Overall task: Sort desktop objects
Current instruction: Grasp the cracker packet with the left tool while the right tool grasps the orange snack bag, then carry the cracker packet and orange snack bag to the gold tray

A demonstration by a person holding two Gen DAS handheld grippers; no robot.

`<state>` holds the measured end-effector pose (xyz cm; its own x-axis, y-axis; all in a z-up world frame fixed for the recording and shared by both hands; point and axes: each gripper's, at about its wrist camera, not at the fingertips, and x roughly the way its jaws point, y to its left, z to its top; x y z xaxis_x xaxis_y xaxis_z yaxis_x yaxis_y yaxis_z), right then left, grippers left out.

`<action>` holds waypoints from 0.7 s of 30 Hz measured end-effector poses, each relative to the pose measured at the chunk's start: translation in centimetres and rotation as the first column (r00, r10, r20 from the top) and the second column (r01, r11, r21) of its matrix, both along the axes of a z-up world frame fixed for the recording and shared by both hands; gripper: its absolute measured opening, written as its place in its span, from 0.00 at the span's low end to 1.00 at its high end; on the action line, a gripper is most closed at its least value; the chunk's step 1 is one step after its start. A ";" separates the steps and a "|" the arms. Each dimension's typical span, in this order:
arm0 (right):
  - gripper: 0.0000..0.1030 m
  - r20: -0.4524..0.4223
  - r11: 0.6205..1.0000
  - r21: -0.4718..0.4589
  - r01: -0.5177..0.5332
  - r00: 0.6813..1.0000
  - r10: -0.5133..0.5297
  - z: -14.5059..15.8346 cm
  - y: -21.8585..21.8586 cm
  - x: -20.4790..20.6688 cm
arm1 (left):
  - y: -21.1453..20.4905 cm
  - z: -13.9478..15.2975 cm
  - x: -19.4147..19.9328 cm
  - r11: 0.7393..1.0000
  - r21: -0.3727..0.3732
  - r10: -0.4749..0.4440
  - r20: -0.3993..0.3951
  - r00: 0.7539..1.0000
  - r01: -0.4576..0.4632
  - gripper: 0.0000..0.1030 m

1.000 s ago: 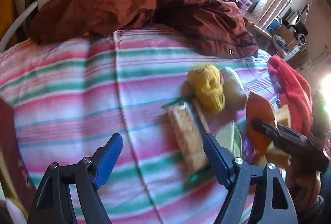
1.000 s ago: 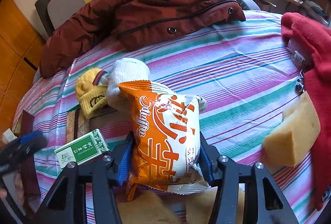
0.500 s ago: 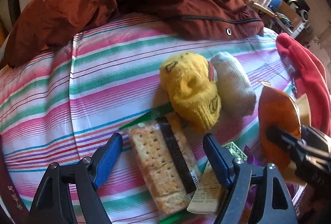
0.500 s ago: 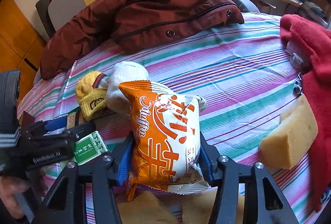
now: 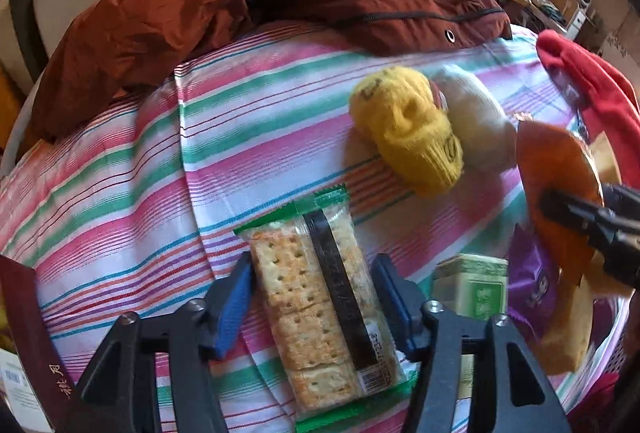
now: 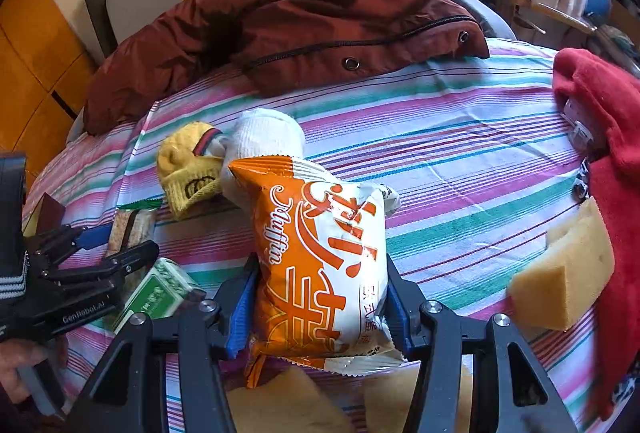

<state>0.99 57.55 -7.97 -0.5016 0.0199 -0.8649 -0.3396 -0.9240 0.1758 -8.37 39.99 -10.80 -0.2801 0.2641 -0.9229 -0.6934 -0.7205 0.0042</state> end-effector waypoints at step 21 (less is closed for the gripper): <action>0.54 -0.131 0.999 -0.009 -0.040 0.991 0.039 2.0 -0.8 0.4 | -6.5 4.3 3.7 0.985 0.155 0.090 -0.109 0.990 -0.072 0.46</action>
<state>1.34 56.77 -6.01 -0.6103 -0.0121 -0.7921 -0.2763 -0.9339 0.2271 -4.68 33.50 -6.53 -0.4082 0.3699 -0.8346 -0.6341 -0.7726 -0.0323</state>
